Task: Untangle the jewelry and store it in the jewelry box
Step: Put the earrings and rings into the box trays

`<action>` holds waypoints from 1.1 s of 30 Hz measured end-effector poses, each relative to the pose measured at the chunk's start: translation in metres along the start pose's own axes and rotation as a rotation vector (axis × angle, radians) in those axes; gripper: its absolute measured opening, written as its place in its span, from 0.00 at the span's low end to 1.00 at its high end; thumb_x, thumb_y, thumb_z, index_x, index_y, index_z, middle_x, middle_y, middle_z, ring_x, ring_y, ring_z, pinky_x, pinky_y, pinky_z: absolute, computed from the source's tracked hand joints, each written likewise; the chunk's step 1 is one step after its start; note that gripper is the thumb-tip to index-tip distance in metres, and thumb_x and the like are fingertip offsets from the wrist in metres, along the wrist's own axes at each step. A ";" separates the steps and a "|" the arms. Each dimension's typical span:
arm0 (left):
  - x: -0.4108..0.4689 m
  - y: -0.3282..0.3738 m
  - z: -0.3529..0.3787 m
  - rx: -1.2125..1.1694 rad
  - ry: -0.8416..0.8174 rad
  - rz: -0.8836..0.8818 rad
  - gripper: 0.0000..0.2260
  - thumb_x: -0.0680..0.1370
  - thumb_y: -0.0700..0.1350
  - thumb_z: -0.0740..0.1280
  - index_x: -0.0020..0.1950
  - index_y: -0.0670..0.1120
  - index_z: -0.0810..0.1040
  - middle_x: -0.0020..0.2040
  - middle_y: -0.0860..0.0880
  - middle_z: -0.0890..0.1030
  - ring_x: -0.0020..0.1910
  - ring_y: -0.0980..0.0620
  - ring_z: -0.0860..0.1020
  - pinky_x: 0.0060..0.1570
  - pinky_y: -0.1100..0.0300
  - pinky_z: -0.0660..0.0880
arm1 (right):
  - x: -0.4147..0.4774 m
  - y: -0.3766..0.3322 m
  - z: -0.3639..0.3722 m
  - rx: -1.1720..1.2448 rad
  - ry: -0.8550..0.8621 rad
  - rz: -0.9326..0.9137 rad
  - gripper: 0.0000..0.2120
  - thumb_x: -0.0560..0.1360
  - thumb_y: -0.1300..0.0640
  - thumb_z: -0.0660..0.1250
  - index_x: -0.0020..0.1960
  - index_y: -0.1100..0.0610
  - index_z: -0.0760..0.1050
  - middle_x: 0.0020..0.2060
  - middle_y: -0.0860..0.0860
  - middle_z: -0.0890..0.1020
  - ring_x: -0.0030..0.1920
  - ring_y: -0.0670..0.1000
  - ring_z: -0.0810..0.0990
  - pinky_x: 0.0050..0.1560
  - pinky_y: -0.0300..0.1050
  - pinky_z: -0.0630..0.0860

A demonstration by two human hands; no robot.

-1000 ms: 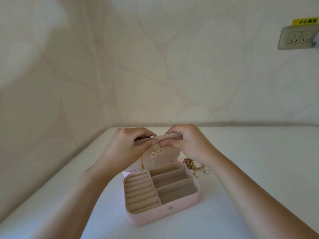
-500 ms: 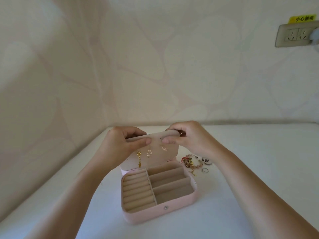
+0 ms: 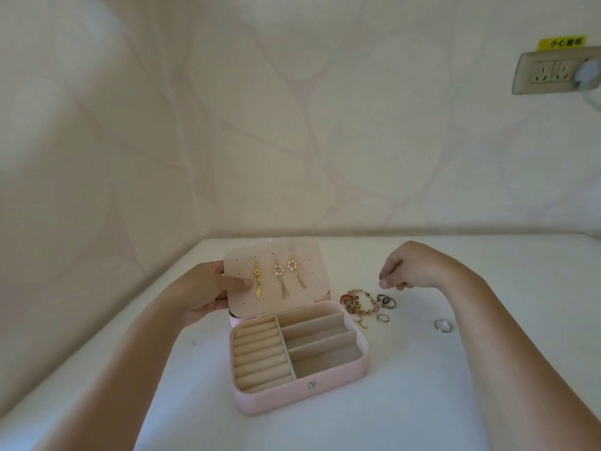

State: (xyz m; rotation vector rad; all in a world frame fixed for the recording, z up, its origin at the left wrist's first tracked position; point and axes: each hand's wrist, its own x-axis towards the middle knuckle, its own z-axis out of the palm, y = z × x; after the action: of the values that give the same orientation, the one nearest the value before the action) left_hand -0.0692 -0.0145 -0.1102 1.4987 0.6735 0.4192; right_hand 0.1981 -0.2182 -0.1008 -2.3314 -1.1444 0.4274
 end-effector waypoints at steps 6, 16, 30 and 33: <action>0.003 -0.003 -0.004 0.038 -0.042 -0.015 0.18 0.68 0.31 0.72 0.57 0.39 0.78 0.53 0.42 0.83 0.49 0.46 0.83 0.42 0.60 0.80 | 0.004 -0.016 0.020 -0.061 -0.067 -0.158 0.12 0.72 0.58 0.73 0.55 0.52 0.80 0.51 0.46 0.81 0.48 0.45 0.78 0.45 0.36 0.69; 0.012 -0.009 -0.001 -0.036 0.056 0.068 0.14 0.74 0.30 0.66 0.58 0.39 0.77 0.52 0.42 0.83 0.51 0.45 0.82 0.41 0.58 0.81 | 0.015 -0.017 0.039 -0.153 -0.055 -0.101 0.07 0.76 0.57 0.67 0.51 0.58 0.80 0.42 0.49 0.80 0.37 0.46 0.76 0.31 0.34 0.68; 0.012 -0.009 0.003 -0.052 0.060 0.082 0.12 0.74 0.31 0.66 0.56 0.40 0.78 0.49 0.43 0.84 0.46 0.48 0.84 0.39 0.59 0.81 | -0.009 -0.036 0.009 0.490 0.159 -0.339 0.09 0.76 0.66 0.65 0.49 0.56 0.81 0.37 0.47 0.83 0.30 0.43 0.73 0.27 0.33 0.68; 0.011 -0.009 0.003 -0.055 0.052 0.074 0.11 0.75 0.31 0.66 0.56 0.39 0.78 0.50 0.43 0.84 0.46 0.48 0.84 0.39 0.59 0.81 | -0.009 -0.034 0.007 0.527 0.196 -0.325 0.07 0.76 0.66 0.66 0.49 0.57 0.81 0.39 0.51 0.84 0.25 0.43 0.71 0.26 0.32 0.69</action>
State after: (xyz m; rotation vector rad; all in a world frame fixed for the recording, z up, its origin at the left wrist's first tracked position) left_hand -0.0600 -0.0101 -0.1207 1.4679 0.6442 0.5305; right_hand 0.1675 -0.2057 -0.0863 -1.6623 -1.1251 0.3234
